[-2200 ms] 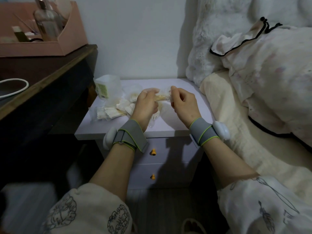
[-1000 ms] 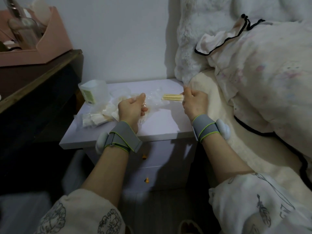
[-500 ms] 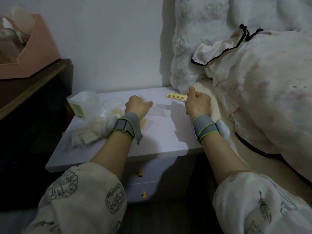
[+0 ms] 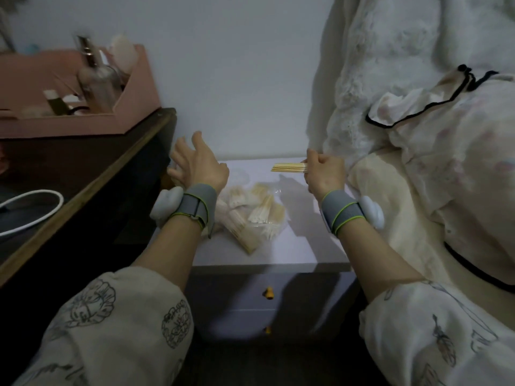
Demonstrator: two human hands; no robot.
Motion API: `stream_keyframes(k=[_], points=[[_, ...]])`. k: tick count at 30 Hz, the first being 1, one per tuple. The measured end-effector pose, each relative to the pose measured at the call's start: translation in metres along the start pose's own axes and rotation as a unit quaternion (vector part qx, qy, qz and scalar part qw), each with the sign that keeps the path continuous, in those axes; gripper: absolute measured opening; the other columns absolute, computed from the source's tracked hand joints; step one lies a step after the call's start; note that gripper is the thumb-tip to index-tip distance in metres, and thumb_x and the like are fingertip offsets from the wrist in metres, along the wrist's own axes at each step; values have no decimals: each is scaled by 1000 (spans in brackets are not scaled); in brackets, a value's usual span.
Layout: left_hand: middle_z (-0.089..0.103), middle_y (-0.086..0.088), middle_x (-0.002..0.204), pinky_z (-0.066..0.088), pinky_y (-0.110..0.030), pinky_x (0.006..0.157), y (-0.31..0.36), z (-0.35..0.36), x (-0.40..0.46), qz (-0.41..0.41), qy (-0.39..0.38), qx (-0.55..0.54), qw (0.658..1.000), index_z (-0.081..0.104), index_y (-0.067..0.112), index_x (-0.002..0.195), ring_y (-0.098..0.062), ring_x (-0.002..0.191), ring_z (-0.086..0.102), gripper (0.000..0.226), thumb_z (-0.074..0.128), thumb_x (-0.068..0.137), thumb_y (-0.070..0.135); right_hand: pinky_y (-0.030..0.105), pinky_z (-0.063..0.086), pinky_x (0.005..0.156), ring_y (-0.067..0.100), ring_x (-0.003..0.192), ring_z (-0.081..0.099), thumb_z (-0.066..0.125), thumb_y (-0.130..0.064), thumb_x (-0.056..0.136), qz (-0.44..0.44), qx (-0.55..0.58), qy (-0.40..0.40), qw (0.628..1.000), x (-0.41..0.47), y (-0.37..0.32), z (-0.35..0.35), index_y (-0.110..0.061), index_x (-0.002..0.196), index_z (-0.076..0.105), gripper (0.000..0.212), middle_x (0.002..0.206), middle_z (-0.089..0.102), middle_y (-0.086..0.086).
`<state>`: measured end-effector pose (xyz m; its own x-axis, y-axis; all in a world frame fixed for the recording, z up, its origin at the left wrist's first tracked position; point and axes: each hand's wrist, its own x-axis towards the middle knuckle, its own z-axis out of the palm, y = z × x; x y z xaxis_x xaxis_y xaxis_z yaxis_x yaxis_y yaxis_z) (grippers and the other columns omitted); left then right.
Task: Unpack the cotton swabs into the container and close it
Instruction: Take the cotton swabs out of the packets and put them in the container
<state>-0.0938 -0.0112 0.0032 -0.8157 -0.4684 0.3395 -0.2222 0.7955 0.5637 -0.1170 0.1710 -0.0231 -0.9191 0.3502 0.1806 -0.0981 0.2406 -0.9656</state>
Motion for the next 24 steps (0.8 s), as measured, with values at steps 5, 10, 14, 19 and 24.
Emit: stream_keyframes(k=[5,10,14,19,24], points=[[-3,-16,156,9,-50,114,-24,9,9,-64,-31,19,997,13,20,146,-34,143,1,85,66,79,14,42,44,70,28,69,47,45,-32,91,6,-14,-20,1000,-2,-8,24,-24,49,54,44,52,47,1],[-1,-17,154,20,-51,112,-40,26,17,-101,-68,18,992,29,15,138,-39,139,11,70,67,81,29,47,49,83,28,71,49,45,-31,92,6,-30,-32,999,0,-8,36,-25,50,54,43,56,52,3],[19,-18,141,35,-47,106,-44,27,24,-90,-57,-30,994,39,10,126,-40,126,32,56,68,79,16,46,49,83,27,72,50,45,-32,93,3,-31,-37,999,1,-8,40,-25,51,55,43,58,53,4],[21,-16,139,41,-48,102,-28,12,20,7,-15,-85,996,26,18,138,-38,122,40,81,71,72,2,41,42,70,27,69,47,45,-30,92,4,-17,-38,999,0,-18,35,-22,50,54,44,52,49,2],[22,-11,139,36,-45,107,4,-2,-9,143,-9,-93,985,18,26,144,-30,127,35,90,68,74,0,31,33,57,17,48,37,45,-26,91,-18,4,-26,999,-3,-40,14,-21,48,54,45,47,45,0]])
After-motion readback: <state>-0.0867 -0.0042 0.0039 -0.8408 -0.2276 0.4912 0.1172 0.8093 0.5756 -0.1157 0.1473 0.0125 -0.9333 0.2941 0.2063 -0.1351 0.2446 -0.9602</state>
